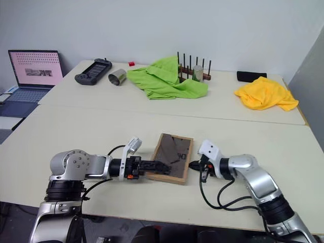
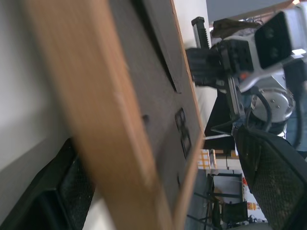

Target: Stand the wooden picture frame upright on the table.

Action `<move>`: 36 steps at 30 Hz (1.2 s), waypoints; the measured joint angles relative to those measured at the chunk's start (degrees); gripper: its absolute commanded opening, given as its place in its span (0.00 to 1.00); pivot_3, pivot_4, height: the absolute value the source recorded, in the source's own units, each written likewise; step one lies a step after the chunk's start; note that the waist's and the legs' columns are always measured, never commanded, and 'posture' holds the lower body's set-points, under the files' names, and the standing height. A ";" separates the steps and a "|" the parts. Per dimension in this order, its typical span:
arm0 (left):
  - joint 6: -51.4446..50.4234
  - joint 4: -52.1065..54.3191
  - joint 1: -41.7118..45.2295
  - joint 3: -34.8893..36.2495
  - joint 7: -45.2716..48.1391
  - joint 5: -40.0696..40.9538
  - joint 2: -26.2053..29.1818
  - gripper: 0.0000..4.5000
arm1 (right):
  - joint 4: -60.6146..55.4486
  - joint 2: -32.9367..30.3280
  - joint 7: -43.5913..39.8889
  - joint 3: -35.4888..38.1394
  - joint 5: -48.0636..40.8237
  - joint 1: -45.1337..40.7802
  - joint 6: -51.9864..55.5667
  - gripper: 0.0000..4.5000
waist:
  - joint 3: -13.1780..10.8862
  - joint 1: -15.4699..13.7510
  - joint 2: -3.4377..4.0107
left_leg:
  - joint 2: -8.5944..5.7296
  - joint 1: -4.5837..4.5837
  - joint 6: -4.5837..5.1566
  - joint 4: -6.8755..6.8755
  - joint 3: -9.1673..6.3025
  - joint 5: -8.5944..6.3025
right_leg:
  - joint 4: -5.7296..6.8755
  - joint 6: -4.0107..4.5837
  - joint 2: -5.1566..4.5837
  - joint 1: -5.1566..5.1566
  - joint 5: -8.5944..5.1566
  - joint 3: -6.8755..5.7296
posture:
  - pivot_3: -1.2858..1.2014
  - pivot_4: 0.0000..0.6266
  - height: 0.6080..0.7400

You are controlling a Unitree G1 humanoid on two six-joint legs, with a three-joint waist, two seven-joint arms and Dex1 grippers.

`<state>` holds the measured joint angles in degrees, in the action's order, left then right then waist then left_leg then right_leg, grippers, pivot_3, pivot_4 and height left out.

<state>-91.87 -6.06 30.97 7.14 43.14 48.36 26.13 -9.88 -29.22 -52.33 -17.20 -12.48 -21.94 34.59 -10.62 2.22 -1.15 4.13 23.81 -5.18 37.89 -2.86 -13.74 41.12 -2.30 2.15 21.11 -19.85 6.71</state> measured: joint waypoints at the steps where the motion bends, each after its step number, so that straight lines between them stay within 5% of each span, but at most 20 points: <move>1: 0.02 0.43 -0.17 0.02 -0.30 0.65 -0.05 0.92 | 0.02 0.25 0.11 -0.19 0.04 -0.02 0.11 0.00 | 0.00 -0.06 0.00 | -0.09 0.02 0.00 0.00 -0.01 0.00 | -0.01 -0.01 -0.09 0.01 0.00 0.01 | 0.52 0.24 1.00; 15: -0.45 -3.40 0.46 0.69 -4.96 12.55 3.84 0.29 | 0.05 -3.32 0.14 0.69 0.03 1.50 -0.41 0.00 | -0.03 0.07 -0.05 | -0.30 0.12 0.02 -0.07 -0.13 -0.01 | -0.09 -0.02 -0.23 0.10 -0.01 0.02 | 0.52 0.24 1.00; 21: -0.44 -3.48 1.72 1.65 -7.72 16.51 5.17 0.29 | 0.94 -3.88 1.15 5.02 -0.91 1.79 0.03 0.00 | -0.04 0.16 -0.05 | -0.34 0.13 0.02 -0.08 -0.14 -0.01 | -0.10 -0.02 -0.24 0.11 -0.01 0.03 | 0.52 0.24 1.00; 30: 0.89 -0.52 2.40 4.14 -9.65 16.18 2.96 0.29 | 1.45 0.04 2.27 20.98 -20.65 -12.02 20.10 0.42 | -0.11 0.33 -0.02 | -0.33 0.14 0.02 -0.12 -0.17 0.00 | -0.10 -0.01 -0.25 0.12 0.00 0.01 | 0.52 0.24 1.00; 36: 1.35 1.29 2.26 4.38 -10.16 15.40 1.51 0.29 | 2.72 5.11 6.27 19.86 -23.08 -15.73 23.42 0.68 | -0.11 0.48 -0.02 | -0.38 0.39 0.02 -0.15 -0.16 0.00 | -0.17 -0.01 -0.31 0.28 0.00 0.00 | 0.52 0.24 1.00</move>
<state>-90.52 -4.77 33.23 11.52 32.98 63.76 27.64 -7.16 -24.10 -46.06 2.66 -35.56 -37.67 58.01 -10.74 2.70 -1.17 3.75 24.19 -5.16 37.74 -3.02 -13.74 40.94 -2.30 1.84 21.39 -19.86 6.71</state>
